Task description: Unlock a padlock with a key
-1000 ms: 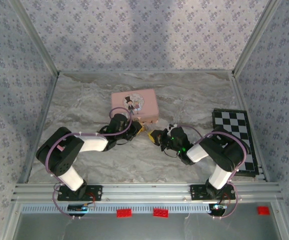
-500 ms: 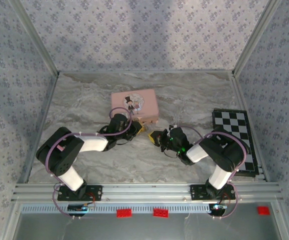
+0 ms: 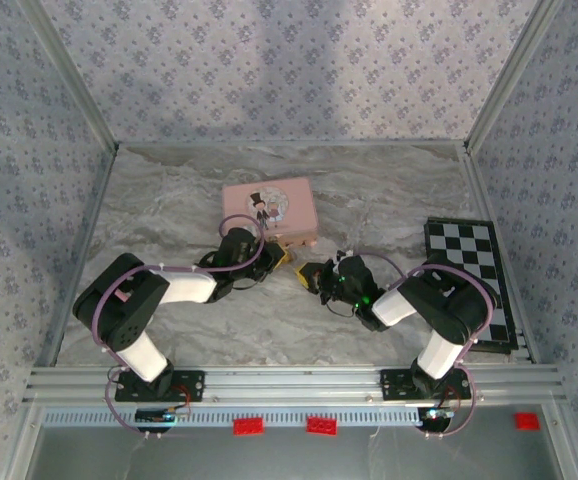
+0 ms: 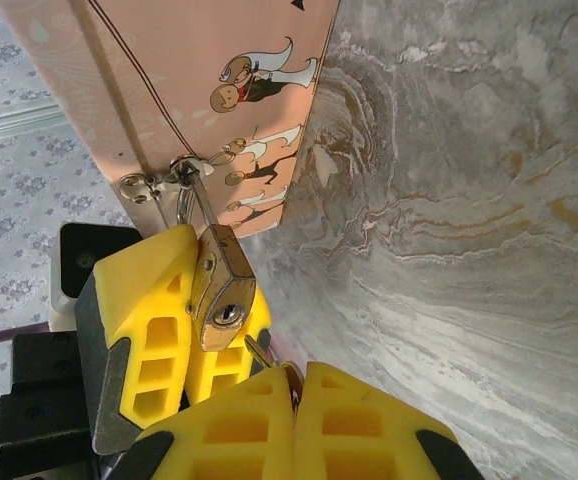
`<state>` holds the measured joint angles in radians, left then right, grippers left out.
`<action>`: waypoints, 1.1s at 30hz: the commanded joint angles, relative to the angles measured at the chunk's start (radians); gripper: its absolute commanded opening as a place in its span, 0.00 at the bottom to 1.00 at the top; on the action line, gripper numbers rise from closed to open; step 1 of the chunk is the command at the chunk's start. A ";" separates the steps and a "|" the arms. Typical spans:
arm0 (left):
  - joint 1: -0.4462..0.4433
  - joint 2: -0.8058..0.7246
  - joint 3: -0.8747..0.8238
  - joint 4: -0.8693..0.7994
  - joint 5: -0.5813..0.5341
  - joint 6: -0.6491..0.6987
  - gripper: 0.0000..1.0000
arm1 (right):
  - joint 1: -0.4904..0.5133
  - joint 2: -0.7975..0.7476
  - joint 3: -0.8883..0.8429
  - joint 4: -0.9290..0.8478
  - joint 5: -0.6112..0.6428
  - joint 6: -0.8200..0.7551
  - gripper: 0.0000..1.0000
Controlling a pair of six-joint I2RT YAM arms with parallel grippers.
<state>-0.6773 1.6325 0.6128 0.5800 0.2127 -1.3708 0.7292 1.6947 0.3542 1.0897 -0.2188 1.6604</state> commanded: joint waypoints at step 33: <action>-0.031 0.009 -0.006 0.042 0.065 -0.024 0.00 | 0.001 -0.063 0.009 -0.076 0.056 -0.017 0.00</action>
<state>-0.6834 1.6371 0.6121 0.5884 0.2047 -1.3701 0.7292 1.6562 0.3588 1.0382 -0.1867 1.6592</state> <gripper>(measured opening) 0.115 0.051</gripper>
